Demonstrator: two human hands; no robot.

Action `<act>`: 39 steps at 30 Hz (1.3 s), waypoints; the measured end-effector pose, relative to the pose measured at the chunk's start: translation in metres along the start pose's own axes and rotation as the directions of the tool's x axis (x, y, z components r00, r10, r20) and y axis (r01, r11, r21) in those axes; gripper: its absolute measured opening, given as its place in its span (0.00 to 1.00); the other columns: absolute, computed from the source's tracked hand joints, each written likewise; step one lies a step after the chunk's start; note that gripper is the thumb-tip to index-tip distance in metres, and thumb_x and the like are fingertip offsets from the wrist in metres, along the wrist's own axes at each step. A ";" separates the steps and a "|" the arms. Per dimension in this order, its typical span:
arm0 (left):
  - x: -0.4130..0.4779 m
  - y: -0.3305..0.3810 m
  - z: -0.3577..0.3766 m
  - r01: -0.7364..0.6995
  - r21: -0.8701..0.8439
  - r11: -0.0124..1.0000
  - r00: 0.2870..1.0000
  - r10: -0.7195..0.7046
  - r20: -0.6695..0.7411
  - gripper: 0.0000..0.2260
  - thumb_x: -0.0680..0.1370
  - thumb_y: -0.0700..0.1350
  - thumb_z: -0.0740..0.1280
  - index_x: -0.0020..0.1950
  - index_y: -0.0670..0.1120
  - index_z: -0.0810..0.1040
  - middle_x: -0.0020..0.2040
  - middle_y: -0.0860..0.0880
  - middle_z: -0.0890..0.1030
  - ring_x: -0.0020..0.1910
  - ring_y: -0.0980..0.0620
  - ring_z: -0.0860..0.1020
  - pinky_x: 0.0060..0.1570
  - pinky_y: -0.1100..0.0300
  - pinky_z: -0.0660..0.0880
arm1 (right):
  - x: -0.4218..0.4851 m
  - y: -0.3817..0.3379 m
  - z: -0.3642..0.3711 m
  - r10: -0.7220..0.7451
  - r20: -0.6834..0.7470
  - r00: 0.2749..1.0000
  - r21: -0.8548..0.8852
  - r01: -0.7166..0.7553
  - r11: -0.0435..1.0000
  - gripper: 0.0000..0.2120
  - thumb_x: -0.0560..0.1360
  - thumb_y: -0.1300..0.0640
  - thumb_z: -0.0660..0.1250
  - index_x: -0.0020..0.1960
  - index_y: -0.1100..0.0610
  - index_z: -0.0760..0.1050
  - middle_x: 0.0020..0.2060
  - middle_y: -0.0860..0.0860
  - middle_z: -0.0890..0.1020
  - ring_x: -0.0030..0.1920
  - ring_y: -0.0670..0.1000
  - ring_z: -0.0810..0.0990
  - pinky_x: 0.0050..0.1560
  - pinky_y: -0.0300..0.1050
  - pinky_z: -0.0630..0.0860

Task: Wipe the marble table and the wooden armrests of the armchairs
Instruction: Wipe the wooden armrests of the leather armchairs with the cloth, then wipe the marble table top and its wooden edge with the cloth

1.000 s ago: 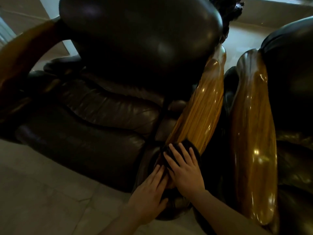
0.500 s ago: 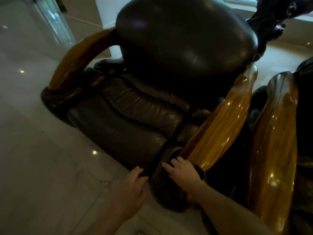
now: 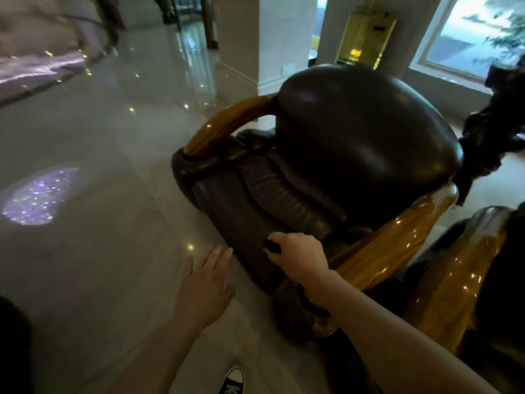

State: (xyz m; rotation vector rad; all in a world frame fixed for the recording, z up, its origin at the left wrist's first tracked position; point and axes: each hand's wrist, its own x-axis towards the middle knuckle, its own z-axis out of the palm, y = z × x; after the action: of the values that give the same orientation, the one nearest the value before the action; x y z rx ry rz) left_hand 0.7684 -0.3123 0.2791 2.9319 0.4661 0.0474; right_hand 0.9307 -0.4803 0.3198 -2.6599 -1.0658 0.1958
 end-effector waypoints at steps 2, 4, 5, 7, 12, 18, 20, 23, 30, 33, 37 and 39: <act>-0.021 -0.003 -0.023 0.060 0.024 0.998 0.998 -0.060 -0.010 0.33 0.77 0.57 0.62 0.79 0.51 0.56 0.80 0.47 0.59 0.79 0.45 0.55 0.74 0.39 0.52 | -0.002 -0.020 -0.016 -0.031 -0.011 0.999 -0.003 0.030 1.000 0.09 0.77 0.40 0.62 0.56 0.40 0.74 0.36 0.42 0.78 0.32 0.42 0.77 0.32 0.42 0.78; -0.044 -0.008 -0.040 0.128 0.013 0.992 0.990 -0.127 -0.053 0.33 0.77 0.58 0.62 0.80 0.52 0.55 0.80 0.48 0.57 0.79 0.45 0.52 0.74 0.37 0.50 | -0.007 -0.040 -0.030 -0.070 -0.031 0.997 -0.012 0.069 0.998 0.11 0.77 0.39 0.61 0.56 0.41 0.74 0.35 0.42 0.78 0.33 0.42 0.77 0.33 0.44 0.79; -0.055 -0.011 -0.049 0.159 0.003 0.987 0.985 -0.159 -0.063 0.33 0.77 0.58 0.62 0.80 0.53 0.56 0.80 0.47 0.57 0.79 0.44 0.51 0.74 0.37 0.50 | -0.010 -0.050 -0.035 -0.097 -0.041 0.994 -0.016 0.096 0.995 0.12 0.77 0.39 0.61 0.56 0.41 0.75 0.36 0.42 0.79 0.33 0.43 0.77 0.34 0.45 0.79; -0.077 -0.020 -0.063 0.217 0.014 0.976 0.975 -0.215 -0.063 0.32 0.78 0.59 0.60 0.79 0.54 0.55 0.81 0.46 0.55 0.80 0.44 0.49 0.74 0.36 0.48 | -0.017 -0.073 -0.043 -0.153 -0.054 0.987 -0.006 0.153 0.988 0.13 0.76 0.38 0.61 0.57 0.41 0.75 0.38 0.42 0.80 0.36 0.44 0.78 0.35 0.45 0.79; -0.127 -0.046 -0.089 0.343 0.014 0.939 0.936 -0.340 -0.086 0.32 0.79 0.61 0.58 0.80 0.53 0.52 0.81 0.47 0.52 0.80 0.44 0.48 0.74 0.37 0.48 | -0.027 -0.132 -0.059 -0.274 -0.036 0.961 0.027 0.275 0.961 0.12 0.76 0.39 0.61 0.57 0.40 0.75 0.43 0.44 0.81 0.40 0.48 0.80 0.38 0.48 0.80; -0.193 -0.085 -0.106 0.481 0.015 0.877 0.875 -0.478 -0.079 0.31 0.80 0.61 0.54 0.80 0.53 0.49 0.81 0.48 0.50 0.80 0.45 0.47 0.75 0.40 0.48 | -0.039 -0.204 -0.056 -0.392 0.034 0.919 0.099 0.387 0.917 0.11 0.77 0.42 0.63 0.56 0.42 0.77 0.43 0.44 0.82 0.41 0.49 0.80 0.40 0.50 0.80; -0.216 -0.100 -0.111 0.519 0.029 0.854 0.853 -0.515 -0.090 0.31 0.80 0.61 0.53 0.80 0.53 0.49 0.81 0.48 0.50 0.80 0.45 0.47 0.76 0.41 0.47 | -0.043 -0.231 -0.051 -0.424 0.064 0.903 0.105 0.417 0.903 0.10 0.77 0.42 0.63 0.56 0.42 0.77 0.42 0.44 0.82 0.39 0.47 0.80 0.39 0.50 0.81; -0.254 -0.124 -0.117 0.569 0.004 0.822 0.819 -0.566 -0.096 0.30 0.80 0.61 0.52 0.80 0.54 0.48 0.81 0.48 0.51 0.80 0.45 0.46 0.76 0.42 0.45 | -0.052 -0.273 -0.040 -0.489 0.094 0.867 0.116 0.478 0.870 0.08 0.78 0.43 0.63 0.53 0.43 0.77 0.39 0.44 0.81 0.38 0.46 0.79 0.39 0.51 0.81; -0.351 -0.186 -0.128 0.663 -0.005 0.749 0.748 -0.662 -0.057 0.31 0.80 0.61 0.52 0.80 0.54 0.47 0.81 0.48 0.48 0.80 0.47 0.43 0.76 0.40 0.45 | -0.085 -0.385 -0.010 -0.614 0.161 0.773 0.158 0.594 0.789 0.07 0.79 0.46 0.63 0.50 0.46 0.78 0.36 0.44 0.80 0.33 0.42 0.75 0.30 0.38 0.70; -0.391 -0.210 -0.134 0.699 -0.007 0.715 0.713 -0.698 -0.057 0.31 0.80 0.61 0.53 0.80 0.53 0.49 0.81 0.46 0.47 0.80 0.46 0.43 0.76 0.40 0.45 | -0.098 -0.433 0.004 -0.659 0.181 0.730 0.194 0.630 0.752 0.07 0.79 0.47 0.63 0.48 0.46 0.78 0.35 0.44 0.81 0.32 0.40 0.75 0.27 0.35 0.63; -0.437 -0.240 -0.139 0.761 -0.016 0.648 0.647 -0.761 -0.046 0.32 0.80 0.63 0.50 0.80 0.54 0.45 0.82 0.46 0.45 0.80 0.46 0.42 0.76 0.40 0.44 | -0.113 -0.490 0.027 -0.719 0.233 0.654 0.239 0.678 0.695 0.08 0.80 0.48 0.63 0.46 0.49 0.78 0.35 0.46 0.80 0.34 0.47 0.78 0.34 0.43 0.74; -0.455 -0.252 -0.138 0.792 -0.023 0.610 0.609 -0.792 -0.054 0.31 0.80 0.63 0.49 0.80 0.55 0.44 0.82 0.45 0.46 0.80 0.45 0.44 0.76 0.40 0.45 | -0.116 -0.512 0.039 -0.736 0.252 0.629 0.252 0.691 0.677 0.08 0.79 0.47 0.63 0.47 0.49 0.78 0.36 0.46 0.81 0.36 0.48 0.79 0.39 0.47 0.78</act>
State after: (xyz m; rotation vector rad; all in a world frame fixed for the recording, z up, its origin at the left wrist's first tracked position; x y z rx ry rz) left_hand 0.2506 -0.1951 0.3691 2.4341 1.7276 0.0139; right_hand 0.5017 -0.1980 0.4371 -1.9003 -2.0531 0.5379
